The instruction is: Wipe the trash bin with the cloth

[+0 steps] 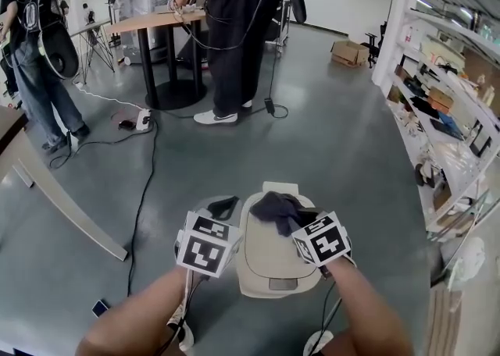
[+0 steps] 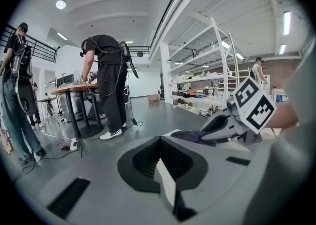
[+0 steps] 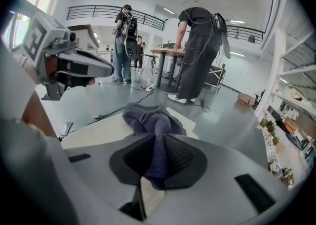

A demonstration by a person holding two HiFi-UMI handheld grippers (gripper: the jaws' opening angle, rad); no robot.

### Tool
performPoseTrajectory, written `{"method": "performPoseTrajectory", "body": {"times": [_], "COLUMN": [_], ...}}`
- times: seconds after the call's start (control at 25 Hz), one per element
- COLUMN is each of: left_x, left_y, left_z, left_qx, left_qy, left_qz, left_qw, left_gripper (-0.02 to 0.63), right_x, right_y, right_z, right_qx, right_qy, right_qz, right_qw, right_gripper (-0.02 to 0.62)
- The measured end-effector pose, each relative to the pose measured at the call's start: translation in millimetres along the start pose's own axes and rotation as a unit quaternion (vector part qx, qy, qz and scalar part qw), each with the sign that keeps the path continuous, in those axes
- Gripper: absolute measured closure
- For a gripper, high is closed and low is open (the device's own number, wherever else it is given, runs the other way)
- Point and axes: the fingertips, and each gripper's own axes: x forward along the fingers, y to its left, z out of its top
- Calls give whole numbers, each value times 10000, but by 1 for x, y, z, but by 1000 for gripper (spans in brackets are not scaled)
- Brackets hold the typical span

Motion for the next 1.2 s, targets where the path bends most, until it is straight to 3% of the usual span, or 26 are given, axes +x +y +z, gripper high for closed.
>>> {"method": "performPoseTrajectory", "body": {"times": [0.64,0.8,0.96,1.2], "left_x": [8,9,7,2], "left_y": [-23,-22,-22,-14], "left_z": [2,5,5,4], "left_qx": [28,259,410,250], "left_qy": [94,10,-12,-12], "left_qz": [-243,-134,-114,-87], "left_qw": [9997,9996,9991,9997], "left_gripper": [606,606,606,606], "right_x": [-20,-20,-24,-31], "right_y": [-42,-46,-42,-12], "right_z": [-38,-43,-33,-2], "right_qx": [463,584,729,790], "right_qy": [57,44,-147,-567], "right_qz": [-297,-307,-243,95], "right_qw": [9985,9978,9969,9952], "right_gripper": [543,543,543,543]}}
